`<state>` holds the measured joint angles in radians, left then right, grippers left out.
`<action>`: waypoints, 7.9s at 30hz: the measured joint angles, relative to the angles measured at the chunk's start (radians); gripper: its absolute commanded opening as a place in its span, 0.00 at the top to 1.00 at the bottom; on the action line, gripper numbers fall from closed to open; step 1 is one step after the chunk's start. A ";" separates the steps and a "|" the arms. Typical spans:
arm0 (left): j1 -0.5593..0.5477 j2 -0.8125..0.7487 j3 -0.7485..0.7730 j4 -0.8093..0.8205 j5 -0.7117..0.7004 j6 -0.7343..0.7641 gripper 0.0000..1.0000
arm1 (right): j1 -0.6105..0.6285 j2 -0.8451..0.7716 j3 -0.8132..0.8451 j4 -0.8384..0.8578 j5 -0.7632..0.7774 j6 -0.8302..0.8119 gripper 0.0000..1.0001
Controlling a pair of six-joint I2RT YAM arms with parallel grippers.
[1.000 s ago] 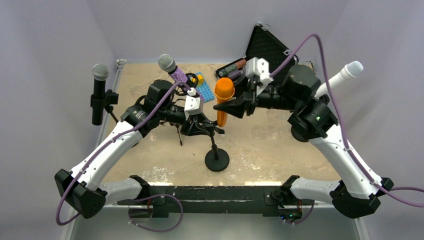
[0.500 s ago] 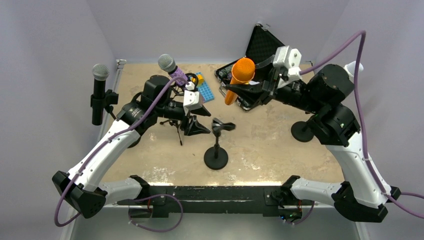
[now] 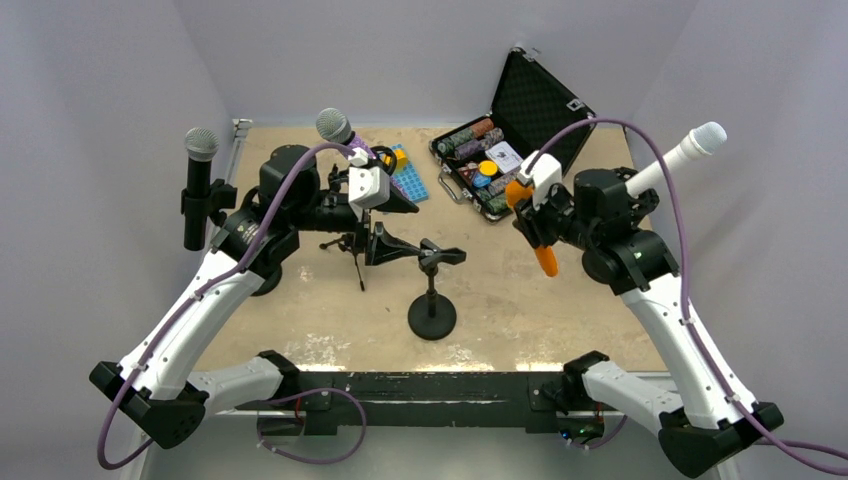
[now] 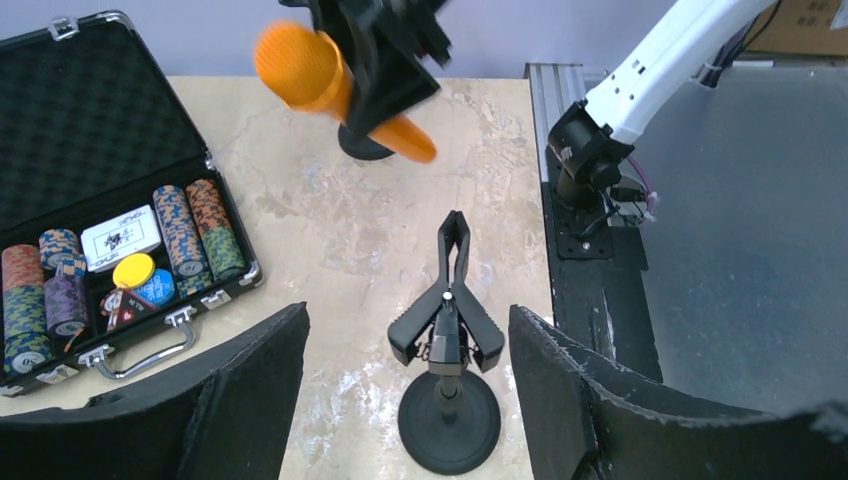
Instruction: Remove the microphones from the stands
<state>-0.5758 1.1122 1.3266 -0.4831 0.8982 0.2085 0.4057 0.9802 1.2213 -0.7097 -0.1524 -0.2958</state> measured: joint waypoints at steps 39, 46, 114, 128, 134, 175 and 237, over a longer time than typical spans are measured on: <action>0.026 -0.024 -0.040 0.067 -0.121 -0.093 0.23 | -0.149 0.322 -0.499 0.058 0.109 0.007 0.11; 0.026 -0.026 -0.044 0.022 -0.119 -0.057 0.22 | -0.150 0.418 -0.328 -0.074 0.122 -0.066 0.02; 0.003 -0.364 -0.370 0.000 -0.373 0.210 0.22 | 0.300 0.341 0.391 -0.219 -0.587 -0.243 0.14; 0.003 -0.301 -0.298 -0.088 -0.349 0.342 0.24 | 0.327 0.304 0.210 -0.131 -0.443 -0.094 0.56; -0.002 -0.245 -0.267 -0.192 -0.254 0.388 0.26 | 0.327 0.219 0.175 -0.114 -0.436 -0.082 0.88; -0.359 0.331 -0.465 0.652 -0.488 0.021 1.00 | -0.014 -0.176 -0.106 -0.106 -0.283 0.269 1.00; -0.230 -0.027 -0.562 0.270 -0.359 0.330 0.36 | 0.071 -0.109 -0.111 -0.078 -0.455 0.238 1.00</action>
<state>-0.8062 1.0847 0.7650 -0.2127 0.5388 0.5381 0.4770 0.8711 1.1103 -0.7879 -0.6079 -0.0578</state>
